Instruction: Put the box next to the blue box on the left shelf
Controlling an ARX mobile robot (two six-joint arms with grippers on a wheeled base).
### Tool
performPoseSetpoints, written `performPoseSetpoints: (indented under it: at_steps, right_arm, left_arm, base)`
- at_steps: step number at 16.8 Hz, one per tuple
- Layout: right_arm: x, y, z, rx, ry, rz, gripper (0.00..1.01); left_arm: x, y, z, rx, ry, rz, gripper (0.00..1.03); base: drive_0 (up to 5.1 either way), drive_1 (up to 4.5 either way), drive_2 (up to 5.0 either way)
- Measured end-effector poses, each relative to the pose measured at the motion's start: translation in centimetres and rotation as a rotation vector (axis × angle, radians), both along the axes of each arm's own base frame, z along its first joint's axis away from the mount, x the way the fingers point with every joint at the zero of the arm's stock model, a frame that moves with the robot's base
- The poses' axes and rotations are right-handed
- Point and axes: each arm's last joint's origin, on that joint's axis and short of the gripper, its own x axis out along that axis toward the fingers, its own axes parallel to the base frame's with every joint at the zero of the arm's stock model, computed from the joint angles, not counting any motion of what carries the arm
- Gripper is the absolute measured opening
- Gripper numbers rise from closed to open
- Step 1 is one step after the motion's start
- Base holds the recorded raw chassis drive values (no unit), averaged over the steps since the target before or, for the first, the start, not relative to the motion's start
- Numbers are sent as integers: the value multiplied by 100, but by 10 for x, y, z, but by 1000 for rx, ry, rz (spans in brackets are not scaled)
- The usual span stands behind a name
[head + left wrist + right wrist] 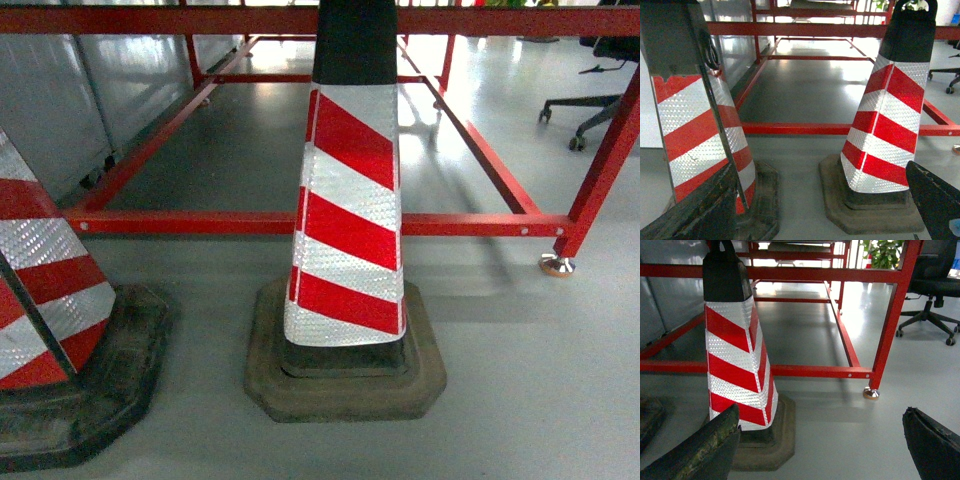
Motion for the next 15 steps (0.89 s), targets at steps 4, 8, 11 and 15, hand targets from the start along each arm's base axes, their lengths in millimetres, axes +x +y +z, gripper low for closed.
performPoseSetpoints:
  at_steps: [4,8,11,15]
  right_arm:
    - [0,0,0,0,0,0,98]
    - [0,0,0,0,0,0,98]
    - [0,0,0,0,0,0,98]
    - [0,0,0,0,0,0,98]
  left_arm:
    - [0,0,0,0,0,0,98]
    - [0,0,0,0,0,0,98]
    - [0,0,0,0,0,0,98]
    - [0,0,0,0,0,0,98]
  base:
    - [0,0,0]
    - [0,0,0]
    - [0,0,0]
    - [0,0,0]
